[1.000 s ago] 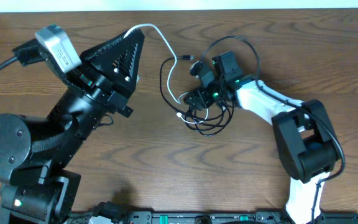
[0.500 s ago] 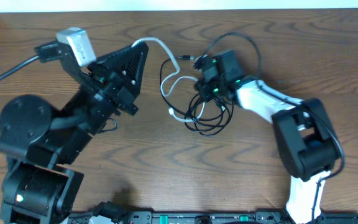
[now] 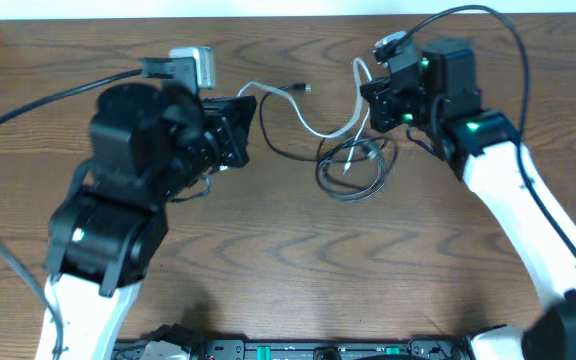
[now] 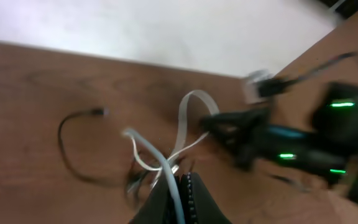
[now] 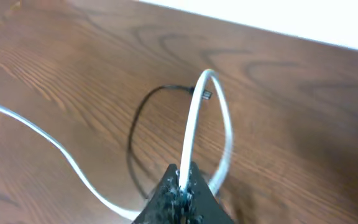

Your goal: Untangle cables

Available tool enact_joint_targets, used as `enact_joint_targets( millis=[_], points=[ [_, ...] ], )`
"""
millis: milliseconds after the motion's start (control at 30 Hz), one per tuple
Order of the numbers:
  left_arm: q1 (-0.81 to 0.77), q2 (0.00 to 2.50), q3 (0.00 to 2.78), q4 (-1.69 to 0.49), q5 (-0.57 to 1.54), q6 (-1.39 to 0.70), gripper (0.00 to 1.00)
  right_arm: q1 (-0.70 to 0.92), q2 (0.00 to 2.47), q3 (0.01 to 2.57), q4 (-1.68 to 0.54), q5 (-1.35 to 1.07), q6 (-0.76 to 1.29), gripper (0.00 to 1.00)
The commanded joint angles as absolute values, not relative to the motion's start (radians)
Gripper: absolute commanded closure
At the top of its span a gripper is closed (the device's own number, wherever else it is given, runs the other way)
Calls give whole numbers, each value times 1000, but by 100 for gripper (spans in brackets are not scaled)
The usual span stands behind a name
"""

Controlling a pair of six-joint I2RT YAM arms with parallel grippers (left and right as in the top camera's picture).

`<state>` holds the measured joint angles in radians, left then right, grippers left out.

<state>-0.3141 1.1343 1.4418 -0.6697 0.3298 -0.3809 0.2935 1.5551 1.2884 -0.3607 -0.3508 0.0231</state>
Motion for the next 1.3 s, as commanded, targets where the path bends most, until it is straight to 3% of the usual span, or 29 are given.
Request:
enact_joint_targets(
  millis=[0, 67, 233, 400, 567, 767, 933, 1100, 1267],
  points=[
    [-310, 1175, 1457, -678, 316, -347, 93, 316, 1502, 1303, -402, -220, 134, 99],
    [-310, 1197, 1457, -680, 316, -347, 93, 334, 1497, 1301, -442, 51, 284, 99],
    [-310, 1229, 1457, -681, 316, -347, 92, 369, 1525, 1301, -453, 236, 276, 99],
    [-310, 1242, 1457, -681, 316, -344, 93, 407, 1573, 1299, -381, 20, -3, 99],
    [-310, 1243, 1455, -682, 316, -321, 93, 407, 1697, 1299, -305, 40, -4, 99],
    [-310, 1243, 1455, -681, 316, -321, 92, 405, 1829, 1299, 2, 237, 29, 99],
    [-310, 1243, 1455, -681, 316, -321, 93, 406, 1776, 1300, 168, 300, 29, 99],
    [-310, 1244, 1455, -680, 316, -321, 92, 408, 1625, 1301, 165, 187, 30, 99],
    [-310, 1251, 1454, -681, 317, -321, 93, 407, 1481, 1301, -33, 22, 29, 99]
  ],
)
